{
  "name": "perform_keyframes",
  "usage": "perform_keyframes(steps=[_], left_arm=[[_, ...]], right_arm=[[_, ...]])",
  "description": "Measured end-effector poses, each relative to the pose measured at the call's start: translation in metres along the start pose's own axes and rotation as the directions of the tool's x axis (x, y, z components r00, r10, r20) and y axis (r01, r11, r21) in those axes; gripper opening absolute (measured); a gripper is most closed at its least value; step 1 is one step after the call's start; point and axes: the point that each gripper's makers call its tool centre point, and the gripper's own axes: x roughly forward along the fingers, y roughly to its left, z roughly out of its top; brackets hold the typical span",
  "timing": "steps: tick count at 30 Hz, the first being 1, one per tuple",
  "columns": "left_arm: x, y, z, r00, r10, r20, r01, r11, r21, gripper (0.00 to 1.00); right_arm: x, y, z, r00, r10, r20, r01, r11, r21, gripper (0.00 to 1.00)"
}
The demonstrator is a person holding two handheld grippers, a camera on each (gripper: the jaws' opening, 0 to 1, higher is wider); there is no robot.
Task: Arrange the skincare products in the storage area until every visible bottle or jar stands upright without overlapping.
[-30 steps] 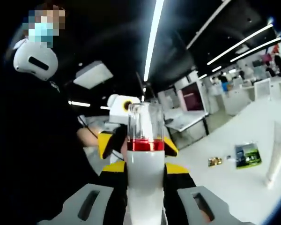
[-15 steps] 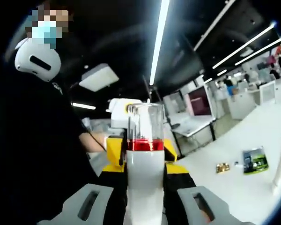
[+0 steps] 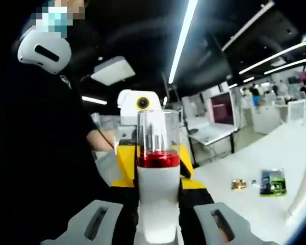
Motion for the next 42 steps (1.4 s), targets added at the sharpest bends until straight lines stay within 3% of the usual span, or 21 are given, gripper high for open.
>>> perform_keyframes(steps=[7, 22, 30, 33, 36, 37, 42], left_arm=[[0.003, 0.006, 0.009, 1.0, -0.006, -0.011, 0.006, 1.0, 0.023, 0.27], [0.01, 0.005, -0.003, 0.993, -0.048, -0.105, 0.054, 0.997, 0.057, 0.27], [0.018, 0.01, -0.003, 0.995, -0.07, -0.072, 0.074, 0.996, 0.056, 0.28], [0.022, 0.014, 0.0, 0.998, -0.064, -0.02, 0.065, 0.997, 0.042, 0.34], [0.025, 0.015, 0.002, 0.997, -0.065, 0.046, 0.066, 0.997, -0.028, 0.62], [0.024, 0.016, -0.002, 0.997, -0.062, 0.04, 0.063, 0.998, -0.031, 0.66], [0.02, 0.026, -0.018, 0.999, -0.009, 0.033, 0.011, 0.997, -0.072, 0.65]], right_arm=[[-0.002, -0.007, 0.005, 0.998, -0.056, -0.03, 0.054, 0.998, -0.045, 0.22], [-0.006, -0.012, -0.012, 0.991, -0.097, -0.092, 0.092, 0.994, -0.066, 0.2], [-0.014, -0.022, -0.014, 0.992, -0.126, -0.028, 0.126, 0.992, 0.002, 0.19], [-0.019, -0.027, -0.013, 0.989, -0.146, 0.012, 0.146, 0.988, 0.051, 0.19], [-0.027, -0.036, -0.015, 0.985, -0.167, 0.051, 0.161, 0.98, 0.117, 0.19], [-0.03, -0.039, -0.017, 0.983, -0.177, 0.052, 0.17, 0.978, 0.121, 0.19], [-0.048, -0.059, -0.026, 0.971, -0.235, 0.039, 0.23, 0.967, 0.108, 0.19]])
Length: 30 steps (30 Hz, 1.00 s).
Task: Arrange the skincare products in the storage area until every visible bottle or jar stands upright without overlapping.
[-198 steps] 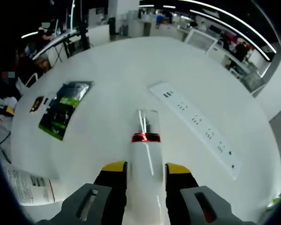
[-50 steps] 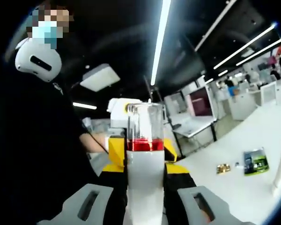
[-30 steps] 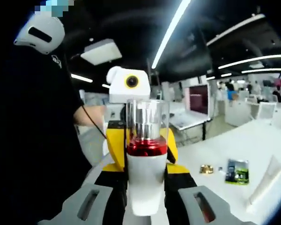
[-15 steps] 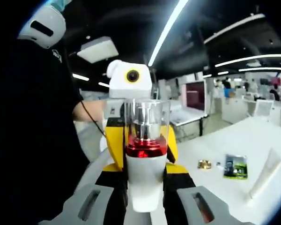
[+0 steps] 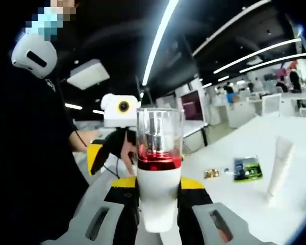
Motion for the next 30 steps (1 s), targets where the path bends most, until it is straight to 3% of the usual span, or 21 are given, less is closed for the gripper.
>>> perform_keyframes(steps=[3, 5, 7, 12, 17, 21, 30], left_arm=[[-0.003, 0.007, -0.008, 0.999, 0.039, 0.004, -0.039, 0.999, -0.022, 0.72], [-0.006, 0.015, -0.007, 0.994, 0.095, 0.061, -0.093, 0.995, -0.032, 0.86], [-0.009, 0.018, -0.012, 0.99, 0.12, 0.067, -0.117, 0.992, -0.048, 0.93], [-0.02, 0.035, -0.031, 0.977, 0.212, 0.025, -0.211, 0.975, -0.064, 0.96], [-0.027, 0.049, -0.035, 0.961, 0.277, 0.016, -0.276, 0.959, -0.062, 0.99], [-0.029, 0.059, -0.04, 0.953, 0.302, 0.011, -0.301, 0.951, -0.071, 0.99], [-0.021, 0.07, -0.053, 0.951, 0.308, 0.001, -0.306, 0.946, -0.105, 0.99]], right_arm=[[-0.007, -0.016, -0.001, 0.999, -0.036, 0.015, 0.036, 0.999, 0.012, 0.19], [-0.011, -0.03, -0.002, 0.997, -0.07, 0.023, 0.069, 0.998, 0.008, 0.19], [-0.015, -0.043, -0.005, 0.995, -0.097, 0.02, 0.097, 0.995, 0.001, 0.19], [-0.023, -0.071, -0.006, 0.99, -0.139, 0.038, 0.14, 0.99, -0.016, 0.19], [-0.028, -0.094, -0.003, 0.985, -0.162, 0.054, 0.164, 0.986, -0.033, 0.19], [-0.03, -0.114, -0.004, 0.982, -0.179, 0.057, 0.182, 0.983, -0.04, 0.19], [-0.04, -0.157, -0.019, 0.974, -0.222, 0.043, 0.225, 0.971, -0.078, 0.19]])
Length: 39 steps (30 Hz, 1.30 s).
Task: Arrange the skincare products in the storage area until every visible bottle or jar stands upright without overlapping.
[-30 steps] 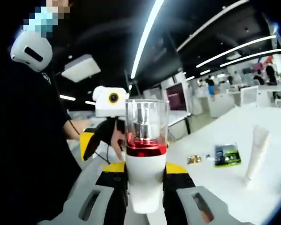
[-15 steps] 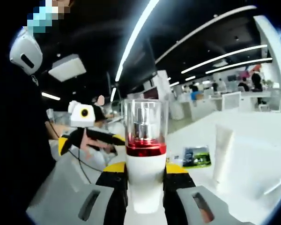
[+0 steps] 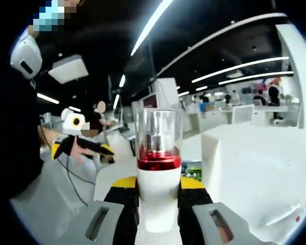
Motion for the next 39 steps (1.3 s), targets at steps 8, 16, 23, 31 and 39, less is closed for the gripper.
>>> perform_keyframes(steps=[8, 16, 23, 31, 39], left_arm=[[0.008, 0.01, -0.016, 0.998, -0.007, -0.061, 0.006, 1.0, -0.018, 0.99], [0.017, 0.025, -0.03, 0.996, 0.001, -0.091, -0.006, 0.998, -0.055, 0.97], [0.03, 0.031, -0.033, 0.994, -0.01, -0.108, 0.002, 0.997, -0.074, 0.96], [0.037, 0.038, -0.039, 0.993, -0.005, -0.122, -0.006, 0.996, -0.093, 0.95], [0.039, 0.038, -0.046, 0.991, -0.01, -0.136, -0.006, 0.994, -0.111, 0.94]], right_arm=[[0.008, -0.028, -0.021, 1.0, -0.006, -0.026, 0.006, 1.0, -0.01, 0.19], [0.02, -0.059, -0.043, 0.999, -0.015, -0.046, 0.014, 1.0, -0.017, 0.19], [0.026, -0.083, -0.055, 0.997, -0.016, -0.07, 0.013, 0.999, -0.038, 0.19], [0.027, -0.096, -0.051, 0.999, 0.012, -0.036, -0.016, 0.995, -0.1, 0.2], [0.024, -0.106, -0.059, 0.995, 0.047, -0.087, -0.066, 0.97, -0.236, 0.21]])
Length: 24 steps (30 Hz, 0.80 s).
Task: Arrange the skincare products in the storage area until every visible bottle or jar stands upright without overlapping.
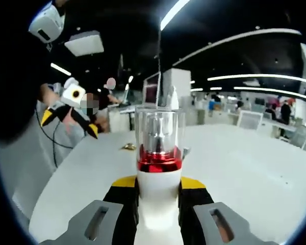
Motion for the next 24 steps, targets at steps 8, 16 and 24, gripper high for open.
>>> perform_keyframes(steps=[8, 16, 24], left_arm=[[0.003, 0.001, -0.003, 1.0, 0.001, -0.01, -0.001, 1.0, -0.007, 0.93], [0.006, 0.001, -0.003, 1.0, 0.0, -0.017, 0.0, 1.0, -0.006, 0.92], [0.007, 0.0, -0.002, 1.0, 0.001, -0.017, -0.001, 1.0, -0.004, 0.92]], right_arm=[[0.002, 0.001, 0.004, 1.0, 0.007, 0.008, -0.007, 1.0, -0.007, 0.21], [0.01, -0.002, 0.008, 1.0, 0.015, 0.014, -0.015, 1.0, -0.009, 0.21], [0.013, -0.005, 0.009, 1.0, 0.014, 0.009, -0.014, 1.0, 0.007, 0.22]])
